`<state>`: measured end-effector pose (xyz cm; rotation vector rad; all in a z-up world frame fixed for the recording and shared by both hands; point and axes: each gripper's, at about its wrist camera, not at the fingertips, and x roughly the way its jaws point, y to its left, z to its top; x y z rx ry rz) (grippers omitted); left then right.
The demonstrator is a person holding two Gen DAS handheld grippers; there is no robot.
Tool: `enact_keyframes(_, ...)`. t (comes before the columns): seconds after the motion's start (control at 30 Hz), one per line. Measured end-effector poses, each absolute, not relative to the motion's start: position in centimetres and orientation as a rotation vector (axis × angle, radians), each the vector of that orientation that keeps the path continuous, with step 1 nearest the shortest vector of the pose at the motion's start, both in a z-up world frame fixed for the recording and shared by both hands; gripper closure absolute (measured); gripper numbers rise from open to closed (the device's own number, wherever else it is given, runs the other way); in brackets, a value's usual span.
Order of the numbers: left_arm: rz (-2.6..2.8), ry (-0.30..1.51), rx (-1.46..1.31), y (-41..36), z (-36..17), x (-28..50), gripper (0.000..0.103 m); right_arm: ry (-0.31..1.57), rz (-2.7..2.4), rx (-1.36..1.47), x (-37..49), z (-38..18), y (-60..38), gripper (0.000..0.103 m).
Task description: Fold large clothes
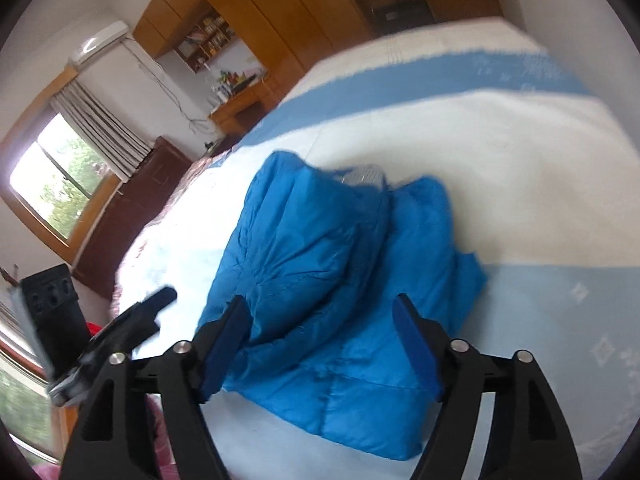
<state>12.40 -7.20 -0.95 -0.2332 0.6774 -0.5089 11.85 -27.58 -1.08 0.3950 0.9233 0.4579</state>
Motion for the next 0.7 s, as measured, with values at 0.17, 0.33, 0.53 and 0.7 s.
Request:
enact_keyframes(0.17,-0.341,0.717,-0.184,-4.3,-2.6,14.8,0.042,1.017,0.495,0.489,14.3,-2.9,-27.1,0.025)
enact_keyframes(0.33,-0.316,0.773,-0.171,-3.6,-4.4,16.8,0.042,1.084,0.495,0.530,16.6,-4.5,-26.4,0.025)
enact_keyframes(0.53,-0.322,0.811,-0.166,-3.8,-5.9,18.8,0.042,1.145,0.494,0.534,18.8,-6.0,-25.3,0.025)
enact_keyframes(0.7,-0.333,0.820,-0.174,-3.5,-6.5,19.7,0.042,1.167,0.499,0.504,20.4,-7.0,-24.0,0.036)
